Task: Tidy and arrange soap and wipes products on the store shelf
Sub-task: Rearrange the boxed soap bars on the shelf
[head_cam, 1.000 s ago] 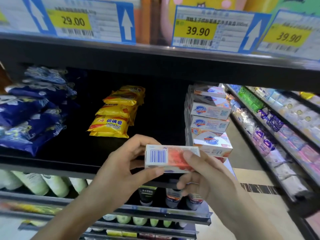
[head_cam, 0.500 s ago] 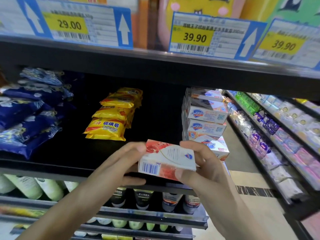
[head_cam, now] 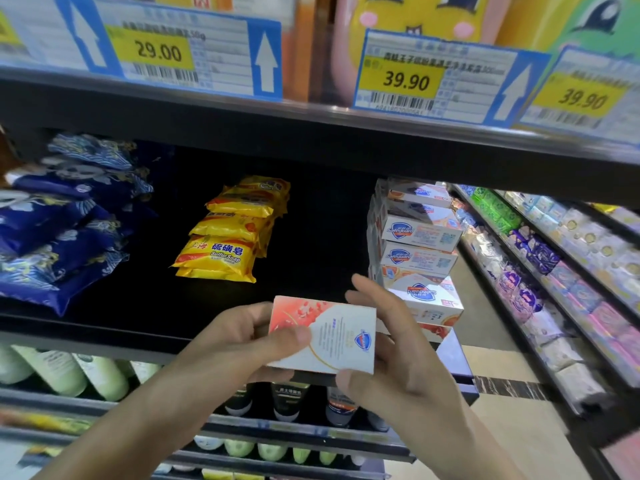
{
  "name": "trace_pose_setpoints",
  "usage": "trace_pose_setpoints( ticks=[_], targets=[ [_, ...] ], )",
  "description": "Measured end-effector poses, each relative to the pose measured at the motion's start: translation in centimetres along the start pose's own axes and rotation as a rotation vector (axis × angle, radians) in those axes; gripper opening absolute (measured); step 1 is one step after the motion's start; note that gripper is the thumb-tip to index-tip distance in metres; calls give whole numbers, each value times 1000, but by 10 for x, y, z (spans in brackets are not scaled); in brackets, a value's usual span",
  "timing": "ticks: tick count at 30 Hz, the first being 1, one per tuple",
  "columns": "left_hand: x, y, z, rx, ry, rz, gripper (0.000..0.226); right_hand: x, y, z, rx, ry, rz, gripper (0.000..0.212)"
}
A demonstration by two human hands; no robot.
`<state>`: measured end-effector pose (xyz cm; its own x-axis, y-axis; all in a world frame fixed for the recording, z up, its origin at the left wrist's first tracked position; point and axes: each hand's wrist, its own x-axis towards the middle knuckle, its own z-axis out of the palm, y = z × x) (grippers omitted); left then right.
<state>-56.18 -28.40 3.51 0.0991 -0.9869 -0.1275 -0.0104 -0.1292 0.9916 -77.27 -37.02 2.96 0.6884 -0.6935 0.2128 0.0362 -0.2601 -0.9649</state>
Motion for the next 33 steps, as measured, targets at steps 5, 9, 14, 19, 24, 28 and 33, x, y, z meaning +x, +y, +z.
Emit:
trace_pose_setpoints(
  ticks=[5, 9, 14, 19, 24, 28, 33],
  targets=[
    [-5, 0, -4, 22, 23, 128, 35, 6, -8, 6, -65, 233, 105, 47],
    [-6, -2, -6, 65, 46, 200, 38, 12, -11, 3, -62, 221, 302, 52],
    [-6, -9, -7, 113, 80, 267, 39, 16, -13, 7, 207, 80, 395, 41],
    [-7, -18, -16, 268, 52, 256, 53, 15, -4, 8, 329, 156, 376, 46],
    [-4, -12, -23, 547, -3, 257, 71, 13, 2, 6, 235, 167, 316, 42],
    [6, 0, -22, 689, -38, 293, 61, 12, 3, 9, 68, 97, 213, 52],
    [21, 8, -26, 829, -23, 293, 59, 7, 7, 5, -18, 90, 208, 63]
  ],
)
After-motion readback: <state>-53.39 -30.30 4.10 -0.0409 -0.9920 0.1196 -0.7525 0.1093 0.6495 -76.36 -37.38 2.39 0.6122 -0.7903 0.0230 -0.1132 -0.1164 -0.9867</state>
